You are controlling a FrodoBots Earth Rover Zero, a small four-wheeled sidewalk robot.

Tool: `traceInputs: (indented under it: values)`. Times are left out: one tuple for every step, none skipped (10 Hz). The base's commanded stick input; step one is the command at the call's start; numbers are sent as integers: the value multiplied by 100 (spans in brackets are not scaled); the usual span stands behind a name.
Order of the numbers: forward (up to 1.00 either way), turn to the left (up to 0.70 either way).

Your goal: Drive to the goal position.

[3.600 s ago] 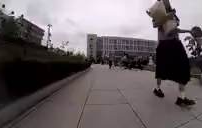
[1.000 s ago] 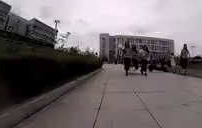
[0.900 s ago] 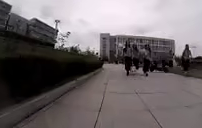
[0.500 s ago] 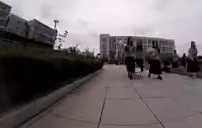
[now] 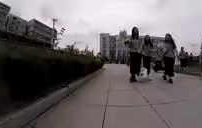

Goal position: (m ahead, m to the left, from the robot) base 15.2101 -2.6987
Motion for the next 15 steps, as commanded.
traceInputs:
  values:
    - [70, 0]
    - [70, 0]
    - [70, 0]
    - [70, 0]
    - [70, 0]
    - [70, 0]
    - [70, 0]
    - [70, 0]
    - [70, 0]
    - [70, 0]
    - [70, 0]
    - [70, 0]
    - [70, 0]
    - [70, -3]
    - [70, -10]
